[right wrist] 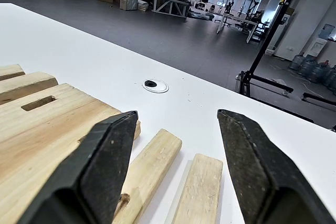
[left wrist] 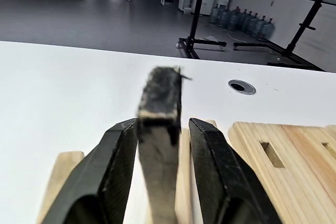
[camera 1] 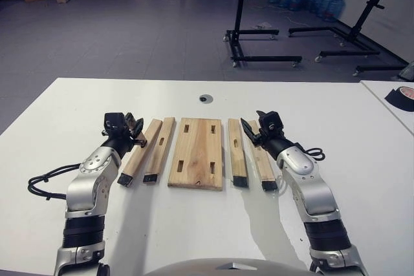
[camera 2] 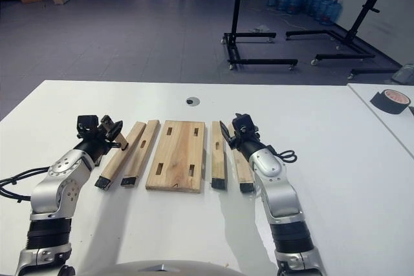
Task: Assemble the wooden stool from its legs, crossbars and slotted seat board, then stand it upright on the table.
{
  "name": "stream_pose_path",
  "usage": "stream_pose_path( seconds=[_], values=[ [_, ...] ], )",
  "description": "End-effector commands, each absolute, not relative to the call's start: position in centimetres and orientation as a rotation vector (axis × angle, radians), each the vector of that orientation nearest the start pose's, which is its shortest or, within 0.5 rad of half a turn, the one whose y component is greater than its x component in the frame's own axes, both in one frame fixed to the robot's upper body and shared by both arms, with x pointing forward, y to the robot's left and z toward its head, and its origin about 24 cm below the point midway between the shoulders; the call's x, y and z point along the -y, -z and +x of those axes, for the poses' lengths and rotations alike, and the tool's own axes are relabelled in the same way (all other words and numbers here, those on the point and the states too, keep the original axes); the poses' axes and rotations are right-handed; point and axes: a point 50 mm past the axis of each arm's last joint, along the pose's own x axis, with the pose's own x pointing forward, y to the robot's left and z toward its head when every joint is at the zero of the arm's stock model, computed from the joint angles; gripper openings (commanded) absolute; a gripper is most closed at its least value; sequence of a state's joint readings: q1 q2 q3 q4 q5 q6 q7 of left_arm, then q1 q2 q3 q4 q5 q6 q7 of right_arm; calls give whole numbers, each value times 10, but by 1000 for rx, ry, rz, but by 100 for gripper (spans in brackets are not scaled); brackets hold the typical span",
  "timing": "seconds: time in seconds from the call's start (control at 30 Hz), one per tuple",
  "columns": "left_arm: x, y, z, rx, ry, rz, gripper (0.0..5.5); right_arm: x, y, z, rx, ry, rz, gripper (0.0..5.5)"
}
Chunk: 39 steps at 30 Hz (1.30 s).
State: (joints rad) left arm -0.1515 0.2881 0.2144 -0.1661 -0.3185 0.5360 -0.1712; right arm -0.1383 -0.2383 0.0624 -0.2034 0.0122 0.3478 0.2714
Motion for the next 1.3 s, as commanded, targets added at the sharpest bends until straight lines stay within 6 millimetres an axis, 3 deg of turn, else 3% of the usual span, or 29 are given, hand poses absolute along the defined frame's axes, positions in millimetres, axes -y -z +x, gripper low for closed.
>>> stream_pose_path(
  seconds=[0.03,0.3,0.6,0.97,1.3],
  values=[
    [-224,-128,283,-12,25,-81,169,155,-94,276,-43,-331,-228,279],
    [-214,-147,288,38,49,-129,169,153,-96,278,-33,-325,-216,279],
    [-222,-168,307,112,59,-194,169,147,-97,281,-21,-336,-214,279],
    [-217,-158,312,83,75,-239,169,140,-96,282,-17,-364,-226,279],
    [-213,-174,315,141,113,-287,169,135,-97,284,1,-378,-235,279]
  ],
)
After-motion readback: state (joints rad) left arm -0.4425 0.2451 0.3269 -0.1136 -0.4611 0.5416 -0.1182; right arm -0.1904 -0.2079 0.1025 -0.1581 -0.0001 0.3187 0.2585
